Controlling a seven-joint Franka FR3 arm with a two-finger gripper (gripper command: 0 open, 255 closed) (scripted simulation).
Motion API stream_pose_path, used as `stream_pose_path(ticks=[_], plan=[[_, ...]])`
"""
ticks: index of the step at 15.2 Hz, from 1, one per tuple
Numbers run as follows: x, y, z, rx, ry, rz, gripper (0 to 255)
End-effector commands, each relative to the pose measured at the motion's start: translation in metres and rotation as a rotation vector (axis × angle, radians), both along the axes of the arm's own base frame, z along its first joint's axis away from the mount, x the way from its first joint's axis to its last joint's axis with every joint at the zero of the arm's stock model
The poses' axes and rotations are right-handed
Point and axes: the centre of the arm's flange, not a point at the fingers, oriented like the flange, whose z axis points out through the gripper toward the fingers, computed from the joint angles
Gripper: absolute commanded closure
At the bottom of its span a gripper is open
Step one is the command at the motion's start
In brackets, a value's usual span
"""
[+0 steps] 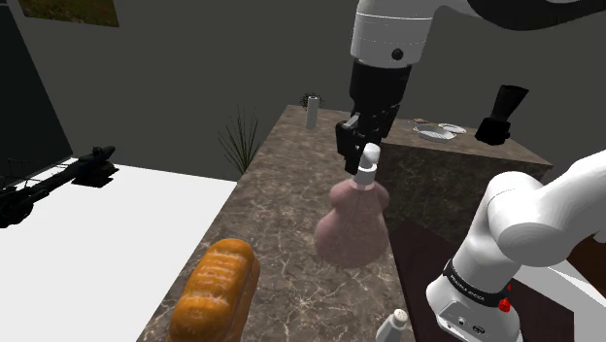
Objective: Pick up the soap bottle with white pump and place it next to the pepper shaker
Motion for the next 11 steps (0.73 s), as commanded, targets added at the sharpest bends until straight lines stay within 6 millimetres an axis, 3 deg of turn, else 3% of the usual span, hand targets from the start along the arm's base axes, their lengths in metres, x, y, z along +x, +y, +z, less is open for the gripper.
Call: stream_pose_path(ticks=[1,11], plan=[[-0.001,0.001,-0.010,0.001,-0.001,0.000,255],[-0.001,0.001,-0.063,0.001,-0.001,0.000,255]])
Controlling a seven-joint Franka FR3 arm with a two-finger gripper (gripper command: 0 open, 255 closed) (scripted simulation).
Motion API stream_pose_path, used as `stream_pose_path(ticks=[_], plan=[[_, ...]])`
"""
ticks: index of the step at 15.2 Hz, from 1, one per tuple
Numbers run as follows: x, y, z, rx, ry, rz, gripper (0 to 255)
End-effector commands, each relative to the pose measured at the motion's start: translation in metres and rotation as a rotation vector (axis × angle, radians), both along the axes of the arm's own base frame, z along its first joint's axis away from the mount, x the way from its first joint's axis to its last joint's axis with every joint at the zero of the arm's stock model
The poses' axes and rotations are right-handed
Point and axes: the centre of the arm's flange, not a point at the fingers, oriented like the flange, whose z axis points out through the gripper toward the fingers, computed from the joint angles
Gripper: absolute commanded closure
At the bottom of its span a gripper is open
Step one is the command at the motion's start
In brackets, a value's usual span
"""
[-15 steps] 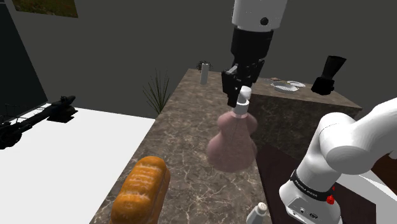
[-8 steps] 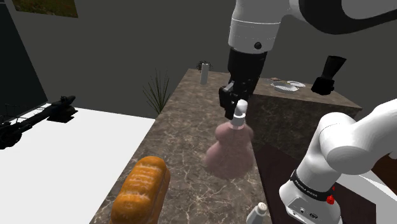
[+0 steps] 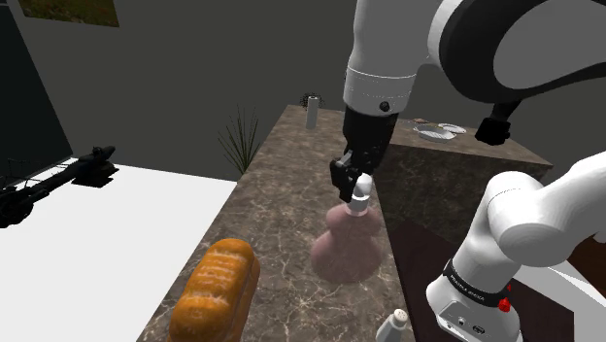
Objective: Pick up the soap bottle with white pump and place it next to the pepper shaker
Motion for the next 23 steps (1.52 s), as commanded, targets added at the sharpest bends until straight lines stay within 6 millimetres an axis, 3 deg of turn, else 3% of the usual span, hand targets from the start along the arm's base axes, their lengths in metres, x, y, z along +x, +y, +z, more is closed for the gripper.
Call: stream_pose_path(ticks=[1,13,20,21,23], plan=[[0.000,0.000,-0.010,0.001,-0.001,0.000,255],[0.000,0.000,-0.074,0.001,-0.001,0.000,255],[0.000,0.000,-0.074,0.001,-0.001,0.000,255],[0.000,0.000,-0.074,0.001,-0.001,0.000,0],[0.000,0.000,-0.074,0.001,-0.001,0.000,0]])
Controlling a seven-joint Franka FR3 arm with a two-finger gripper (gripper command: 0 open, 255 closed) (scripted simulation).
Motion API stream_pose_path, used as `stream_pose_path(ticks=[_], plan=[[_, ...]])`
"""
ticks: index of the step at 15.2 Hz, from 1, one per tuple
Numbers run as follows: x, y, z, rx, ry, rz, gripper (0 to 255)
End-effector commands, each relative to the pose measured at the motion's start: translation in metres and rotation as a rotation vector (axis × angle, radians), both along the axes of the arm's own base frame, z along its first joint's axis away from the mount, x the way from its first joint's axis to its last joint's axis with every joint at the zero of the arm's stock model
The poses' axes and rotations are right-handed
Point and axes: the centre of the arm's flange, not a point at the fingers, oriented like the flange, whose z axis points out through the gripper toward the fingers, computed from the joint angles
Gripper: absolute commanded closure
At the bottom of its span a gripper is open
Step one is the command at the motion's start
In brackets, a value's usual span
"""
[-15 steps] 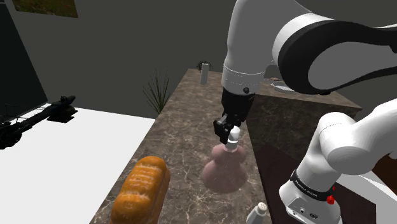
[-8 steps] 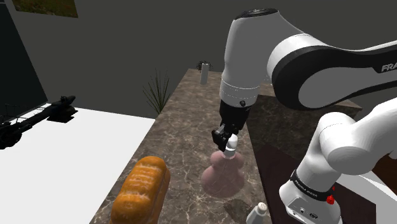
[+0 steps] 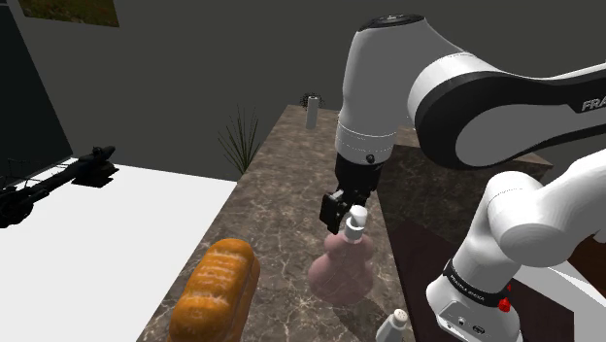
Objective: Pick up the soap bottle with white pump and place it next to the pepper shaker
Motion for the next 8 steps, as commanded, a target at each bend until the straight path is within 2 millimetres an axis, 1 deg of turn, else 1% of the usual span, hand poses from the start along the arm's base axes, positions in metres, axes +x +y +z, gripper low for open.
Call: stream_pose_path(ticks=[1,3,6,7,8], plan=[[0.000,0.000,0.000,0.000,0.000,0.000,0],[0.000,0.000,0.000,0.000,0.000,0.000,0],[-0.002,0.005,0.039,0.000,0.000,0.000,0],[-0.003,0.006,0.050,0.000,0.000,0.000,0],[-0.003,0.006,0.050,0.000,0.000,0.000,0]])
